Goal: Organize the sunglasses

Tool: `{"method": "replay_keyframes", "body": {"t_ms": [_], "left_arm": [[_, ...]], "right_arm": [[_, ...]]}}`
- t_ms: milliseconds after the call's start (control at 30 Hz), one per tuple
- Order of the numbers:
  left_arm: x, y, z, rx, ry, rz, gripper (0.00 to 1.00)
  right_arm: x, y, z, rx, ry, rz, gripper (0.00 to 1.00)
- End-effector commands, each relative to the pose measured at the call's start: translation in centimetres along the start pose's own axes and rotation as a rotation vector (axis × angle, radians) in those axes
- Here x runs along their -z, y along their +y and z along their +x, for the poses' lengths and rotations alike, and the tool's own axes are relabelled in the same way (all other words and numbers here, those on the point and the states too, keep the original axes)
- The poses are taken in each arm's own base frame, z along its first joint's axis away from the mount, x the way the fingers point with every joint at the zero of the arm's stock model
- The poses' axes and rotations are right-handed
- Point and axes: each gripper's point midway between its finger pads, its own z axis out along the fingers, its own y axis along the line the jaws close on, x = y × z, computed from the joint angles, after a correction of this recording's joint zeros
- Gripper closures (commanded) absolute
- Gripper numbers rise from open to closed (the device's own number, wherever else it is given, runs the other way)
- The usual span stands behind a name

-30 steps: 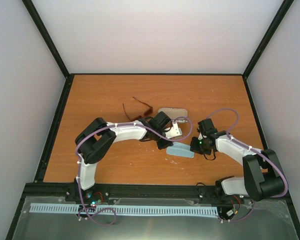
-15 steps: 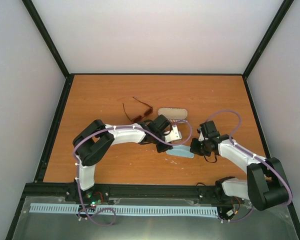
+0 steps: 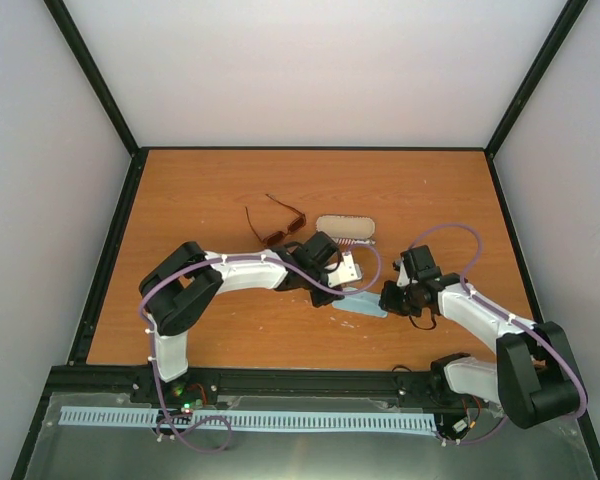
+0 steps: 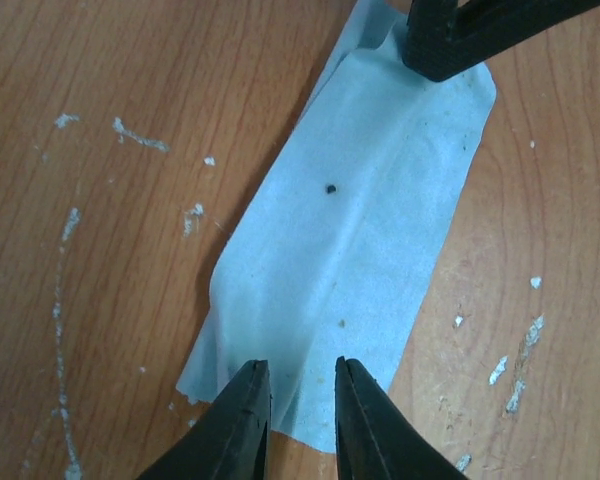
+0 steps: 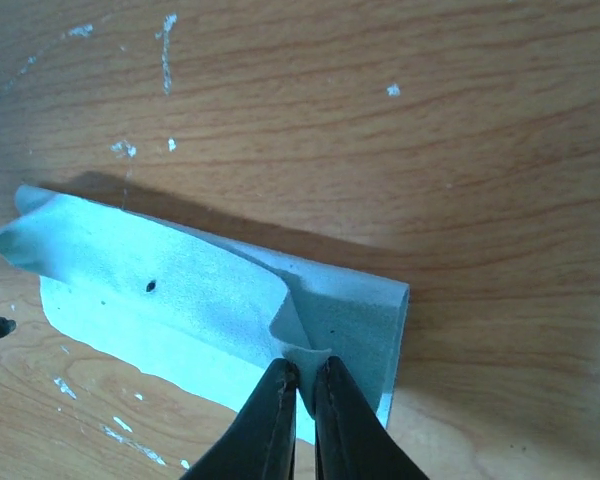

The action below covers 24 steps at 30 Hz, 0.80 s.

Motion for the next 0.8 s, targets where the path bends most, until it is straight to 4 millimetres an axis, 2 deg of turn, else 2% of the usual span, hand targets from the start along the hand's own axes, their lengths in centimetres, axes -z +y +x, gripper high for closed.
{"method": "replay_keyframes", "body": {"t_ms": [0,167,400,500,667,767], "left_arm": [[0.8,-0.3,-1.2,-0.015,-0.04,-0.012,0.79],[0.9,0.5,-1.3,-0.023,-0.043,-0.063,0.78],[1.0,1.2,-1.4,-0.01,-0.048,-0.09,0.78],[1.3,2.1,-1.6,0.015,-0.056,-0.107,0.78],[1.6,3.7,-1.8,0.054,-0.063,-0.117,0.76],[1.3,3.8,-1.9,0.054,-0.063,-0.106,0.76]], "right_arm": [[-0.3,-0.4,0.7,0.018,0.028,0.003,0.92],[0.0,-0.1,0.3,0.024,0.004,-0.005,0.97],[-0.2,0.0,0.9,0.031,0.032,-0.02,0.96],[-0.4,-0.1,1.3,0.023,0.052,-0.019,0.93],[-0.5,-0.7,1.2,0.0,0.057,0.019,0.77],[-0.3,-1.0,0.7,-0.007,0.038,0.045,0.76]]}}
